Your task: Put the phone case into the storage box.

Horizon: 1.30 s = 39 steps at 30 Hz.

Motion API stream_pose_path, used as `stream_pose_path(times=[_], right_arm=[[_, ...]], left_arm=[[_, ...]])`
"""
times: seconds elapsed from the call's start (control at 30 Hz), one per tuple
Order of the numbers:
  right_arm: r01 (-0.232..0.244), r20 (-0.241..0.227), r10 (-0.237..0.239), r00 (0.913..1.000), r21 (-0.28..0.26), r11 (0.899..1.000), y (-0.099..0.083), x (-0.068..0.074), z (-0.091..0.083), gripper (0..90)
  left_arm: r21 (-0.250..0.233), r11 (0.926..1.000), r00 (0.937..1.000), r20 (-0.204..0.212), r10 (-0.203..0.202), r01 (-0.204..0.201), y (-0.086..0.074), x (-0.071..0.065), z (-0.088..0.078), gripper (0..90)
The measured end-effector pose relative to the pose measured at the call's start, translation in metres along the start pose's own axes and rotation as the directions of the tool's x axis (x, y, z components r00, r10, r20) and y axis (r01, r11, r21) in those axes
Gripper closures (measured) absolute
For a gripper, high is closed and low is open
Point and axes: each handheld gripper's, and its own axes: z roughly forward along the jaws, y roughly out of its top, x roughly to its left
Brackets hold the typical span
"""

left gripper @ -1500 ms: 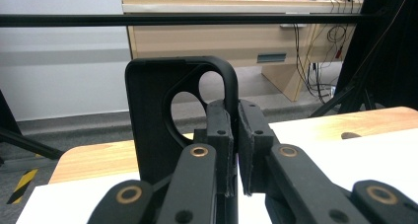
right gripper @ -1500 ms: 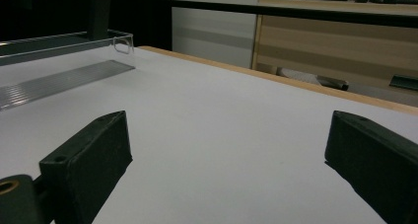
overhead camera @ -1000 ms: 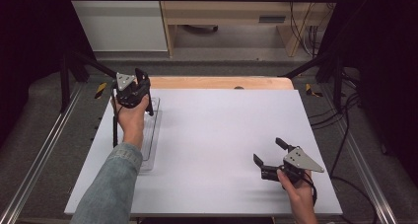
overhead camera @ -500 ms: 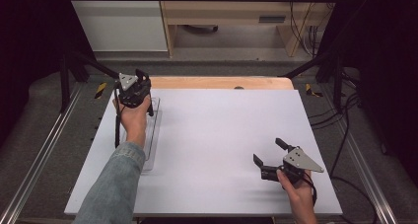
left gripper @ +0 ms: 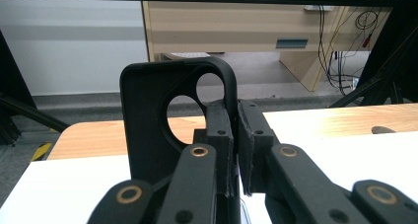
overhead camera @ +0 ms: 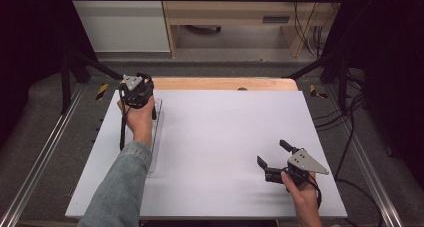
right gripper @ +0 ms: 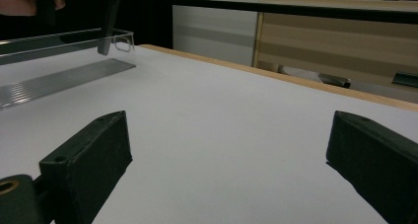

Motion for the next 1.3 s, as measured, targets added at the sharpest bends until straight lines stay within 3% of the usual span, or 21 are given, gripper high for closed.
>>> stream_pose_path(times=[0.63,0.77,0.93,1.2,1.3], right_arm=[[-0.004,-0.007,0.004,1.0000,0.001,1.000,0.000,0.003,0.001,3.3],[-0.010,-0.004,0.010,0.9999,-0.001,1.000,0.000,0.002,0.000,3.3],[-0.017,-0.002,0.017,0.9998,-0.006,1.000,-0.001,0.002,-0.001,3.3],[-0.018,-0.003,0.018,0.9998,-0.005,1.000,-0.001,0.002,-0.001,3.4],[-0.016,0.001,0.016,0.9999,-0.008,1.000,-0.001,0.001,-0.001,3.4]], left_arm=[[-0.002,0.9996,0.9995,0.016,-0.027,0.027,0.000,0.006,0.000,84.9],[0.002,0.9997,0.9995,0.016,-0.025,0.025,0.000,0.008,0.000,84.9],[0.002,1.0000,0.9998,0.021,0.007,-0.007,-0.001,0.006,0.002,84.9],[0.005,0.9998,0.9998,0.003,-0.020,0.020,-0.002,0.013,0.006,85.0],[0.017,0.9998,0.9999,0.002,-0.011,0.011,-0.004,0.015,0.007,85.0]])
